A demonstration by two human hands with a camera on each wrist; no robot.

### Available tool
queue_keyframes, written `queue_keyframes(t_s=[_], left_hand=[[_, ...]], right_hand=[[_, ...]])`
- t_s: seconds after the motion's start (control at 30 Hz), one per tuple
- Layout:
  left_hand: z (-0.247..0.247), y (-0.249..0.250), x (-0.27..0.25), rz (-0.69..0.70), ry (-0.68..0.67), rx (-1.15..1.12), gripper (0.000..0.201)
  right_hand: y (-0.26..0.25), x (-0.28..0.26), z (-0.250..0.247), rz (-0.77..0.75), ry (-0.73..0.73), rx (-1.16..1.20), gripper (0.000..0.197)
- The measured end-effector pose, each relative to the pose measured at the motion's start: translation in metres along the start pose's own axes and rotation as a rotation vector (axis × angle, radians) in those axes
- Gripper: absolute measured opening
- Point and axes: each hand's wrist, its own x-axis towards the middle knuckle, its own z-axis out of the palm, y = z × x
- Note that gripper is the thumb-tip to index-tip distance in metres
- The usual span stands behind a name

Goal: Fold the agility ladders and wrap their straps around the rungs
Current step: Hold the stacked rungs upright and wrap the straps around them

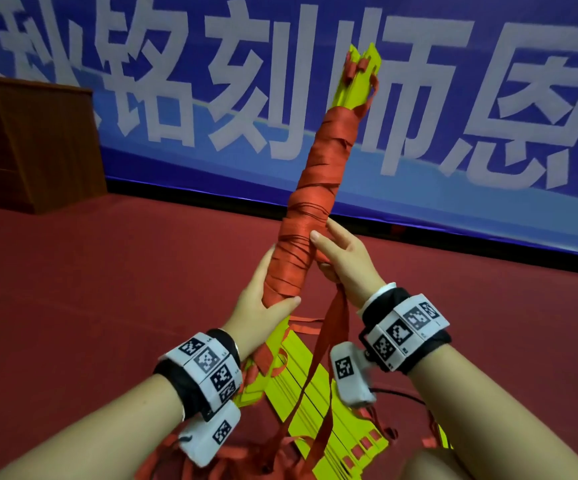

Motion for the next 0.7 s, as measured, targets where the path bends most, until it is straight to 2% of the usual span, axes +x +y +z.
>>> queue_keyframes(t_s=[0.23,0.37,0.43,0.57,0.63,0.7], left_hand=[[0.003,-0.014,0.010,0.020,0.088,0.224,0.085],[0.003,-0.019,0.012,0.043,0.093,0.402,0.070],[0.004,-0.016,0.012,0.034,0.061,0.464,0.060],[0.004,-0.007,0.017,0.017,-0.002,0.392,0.057],[0.000,-0.001,0.023,-0.034,0.006,0.232,0.062],[-0.007,0.006,0.021,-0.077,-0.021,0.169,0.071]], right_hand=[[0.010,0.009,0.003,-0.039,0.199,-0.022,0.039],[0.016,0.003,0.013,-0.066,0.120,-0.129,0.036],[0.019,0.004,0.015,-0.061,0.152,-0.109,0.033],[0.021,0.007,0.010,-0.091,0.266,-0.013,0.025],[0.016,0.006,0.007,-0.109,0.263,0.054,0.021],[0.011,0.006,0.005,-0.111,0.240,0.107,0.020]])
